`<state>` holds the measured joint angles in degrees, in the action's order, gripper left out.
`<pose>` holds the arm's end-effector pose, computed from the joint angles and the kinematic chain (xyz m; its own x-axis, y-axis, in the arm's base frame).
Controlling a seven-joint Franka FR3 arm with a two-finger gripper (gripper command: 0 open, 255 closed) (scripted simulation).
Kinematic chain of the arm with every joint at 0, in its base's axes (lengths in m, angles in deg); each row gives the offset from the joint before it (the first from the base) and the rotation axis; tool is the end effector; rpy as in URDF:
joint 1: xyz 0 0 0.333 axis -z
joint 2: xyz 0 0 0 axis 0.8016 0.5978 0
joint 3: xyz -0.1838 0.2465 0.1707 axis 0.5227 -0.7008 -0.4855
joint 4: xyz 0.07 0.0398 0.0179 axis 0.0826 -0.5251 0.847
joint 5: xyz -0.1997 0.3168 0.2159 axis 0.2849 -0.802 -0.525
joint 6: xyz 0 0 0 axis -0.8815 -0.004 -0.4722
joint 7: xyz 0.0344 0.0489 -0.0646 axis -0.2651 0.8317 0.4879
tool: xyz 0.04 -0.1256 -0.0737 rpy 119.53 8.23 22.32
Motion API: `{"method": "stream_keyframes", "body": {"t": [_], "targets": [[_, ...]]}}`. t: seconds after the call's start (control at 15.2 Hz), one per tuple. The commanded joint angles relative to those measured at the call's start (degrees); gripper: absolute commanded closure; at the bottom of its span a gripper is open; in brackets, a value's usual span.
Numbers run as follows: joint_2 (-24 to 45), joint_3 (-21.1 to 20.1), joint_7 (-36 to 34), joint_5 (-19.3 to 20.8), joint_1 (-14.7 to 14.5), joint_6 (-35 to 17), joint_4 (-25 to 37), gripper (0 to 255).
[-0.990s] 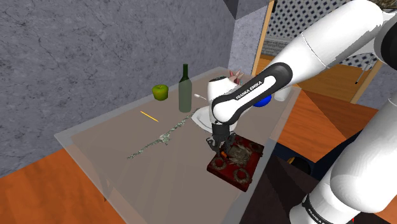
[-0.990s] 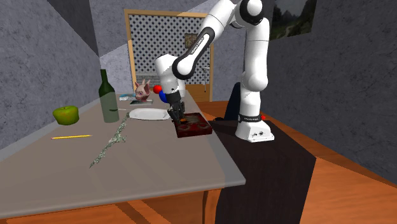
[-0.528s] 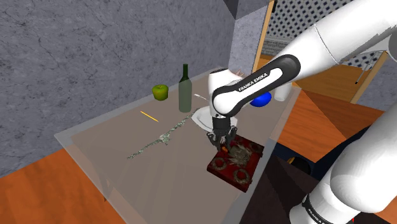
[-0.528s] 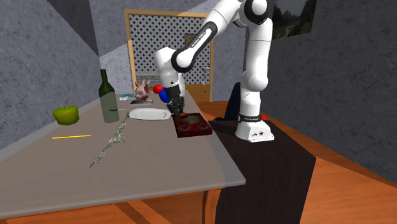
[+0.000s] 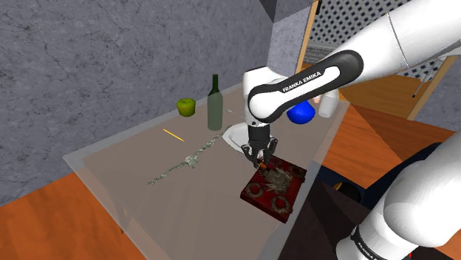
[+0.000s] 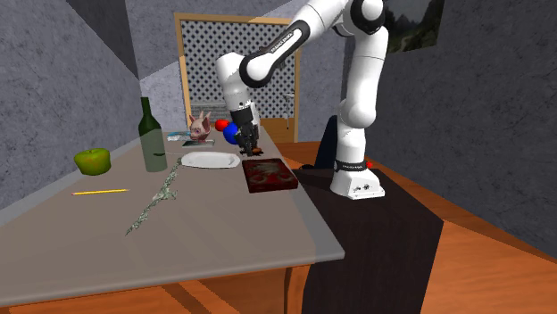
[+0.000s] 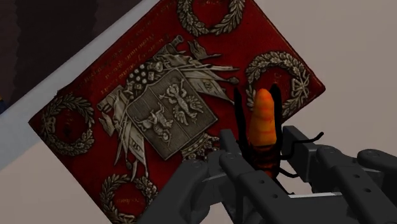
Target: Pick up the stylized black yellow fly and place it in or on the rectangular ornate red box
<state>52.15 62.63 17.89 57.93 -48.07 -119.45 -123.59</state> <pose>0.4525 0.0670 0.3159 0.8834 -0.4181 -0.2118 -0.4059 -0.9084 0.1003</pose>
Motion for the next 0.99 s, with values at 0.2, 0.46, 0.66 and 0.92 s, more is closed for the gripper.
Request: {"method": "stream_keyframes", "body": {"t": [0.2, 0.46, 0.66, 0.92], "targets": [[-6.0, 2.0, 3.5, 0.1, 1.2, 1.0, -5.1, 255], [-12.0, 4.9, 7.6, 1.2, 2.9, 0.4, -11.7, 255], [-10.4, 4.7, 7.5, 1.2, 3.0, -2.4, -12.9, 255], [-7.9, 4.5, 7.3, 1.4, 3.1, -6.1, -14.2, 255]]}}
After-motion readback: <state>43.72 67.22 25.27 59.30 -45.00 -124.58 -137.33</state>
